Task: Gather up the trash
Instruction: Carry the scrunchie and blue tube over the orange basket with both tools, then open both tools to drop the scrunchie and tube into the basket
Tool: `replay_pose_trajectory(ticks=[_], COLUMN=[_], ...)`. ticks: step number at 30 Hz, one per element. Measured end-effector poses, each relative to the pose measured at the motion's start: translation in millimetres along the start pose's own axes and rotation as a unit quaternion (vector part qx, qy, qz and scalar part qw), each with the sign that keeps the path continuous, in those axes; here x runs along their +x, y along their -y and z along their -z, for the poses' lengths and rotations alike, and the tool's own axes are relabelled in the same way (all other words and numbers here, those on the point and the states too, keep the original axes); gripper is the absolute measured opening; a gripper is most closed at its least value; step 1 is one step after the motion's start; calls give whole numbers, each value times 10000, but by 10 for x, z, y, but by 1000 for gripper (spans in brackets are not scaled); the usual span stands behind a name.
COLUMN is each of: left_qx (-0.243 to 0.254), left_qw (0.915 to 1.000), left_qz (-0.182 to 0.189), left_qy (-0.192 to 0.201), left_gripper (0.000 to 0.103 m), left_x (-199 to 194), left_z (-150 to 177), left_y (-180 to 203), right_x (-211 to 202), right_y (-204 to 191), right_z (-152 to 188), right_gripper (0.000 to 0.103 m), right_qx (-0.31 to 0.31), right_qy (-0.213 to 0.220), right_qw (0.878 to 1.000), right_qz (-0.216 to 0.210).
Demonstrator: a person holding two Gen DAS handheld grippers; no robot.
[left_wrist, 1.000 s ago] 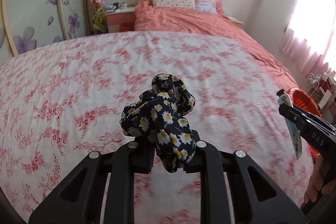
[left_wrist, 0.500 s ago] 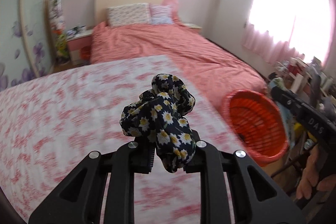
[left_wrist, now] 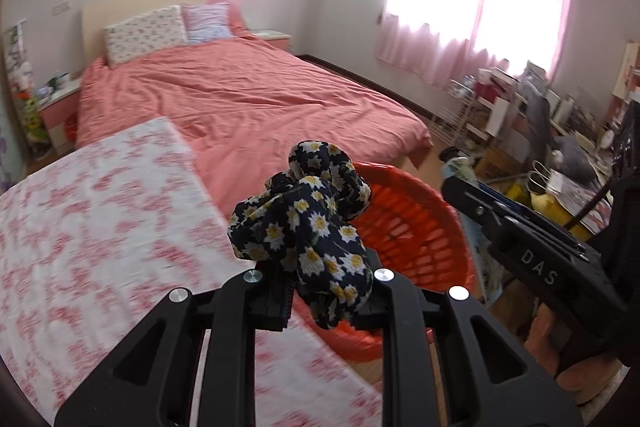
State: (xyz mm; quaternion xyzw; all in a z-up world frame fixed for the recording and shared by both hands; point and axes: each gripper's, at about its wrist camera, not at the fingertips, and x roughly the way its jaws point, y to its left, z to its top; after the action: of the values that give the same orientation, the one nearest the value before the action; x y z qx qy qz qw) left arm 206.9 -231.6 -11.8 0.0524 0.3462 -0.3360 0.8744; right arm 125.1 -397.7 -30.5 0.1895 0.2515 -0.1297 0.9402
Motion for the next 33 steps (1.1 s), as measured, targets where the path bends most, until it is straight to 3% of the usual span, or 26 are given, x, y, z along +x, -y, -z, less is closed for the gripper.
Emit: replay_pose_trajectory(ticks=[11, 13, 15, 16, 21, 23, 25, 29, 33], left_qx=[245, 233, 234, 216, 86, -11, -95, -181, -355], left_qw=[9990, 9992, 9991, 9991, 9983, 9981, 9978, 9952, 9879], left_qz=[245, 163, 67, -32, -301, -412, -537, -961, -1472], left_qy=[-267, -298, -345, -351, -482, -456, -371, -22, 341], left_gripper=[21, 27, 55, 57, 65, 66, 69, 90, 100], left_x=[358, 399, 454, 469, 483, 405, 238, -192, -719], left_z=[-27, -20, -4, 4, 61, 86, 134, 245, 402], left_y=[283, 290, 281, 270, 147, 74, -5, -137, -302], right_x=[213, 262, 355, 390, 411, 341, 198, -165, -647], right_y=[516, 573, 615, 615, 680, 669, 628, 422, 50], right_z=[-51, -61, -74, -85, -88, -76, -48, 37, 217], right_gripper=[27, 28, 30, 31, 46, 58, 66, 88, 99], right_qx=[454, 507, 538, 562, 669, 638, 522, 149, -430], right_qy=[3, -9, -104, -139, -141, -51, 113, 506, 1030], right_qw=[9990, 9987, 9985, 9983, 9977, 9979, 9983, 9975, 9885], right_qz=[28, -5, -51, -46, 49, 129, 231, 473, 1020])
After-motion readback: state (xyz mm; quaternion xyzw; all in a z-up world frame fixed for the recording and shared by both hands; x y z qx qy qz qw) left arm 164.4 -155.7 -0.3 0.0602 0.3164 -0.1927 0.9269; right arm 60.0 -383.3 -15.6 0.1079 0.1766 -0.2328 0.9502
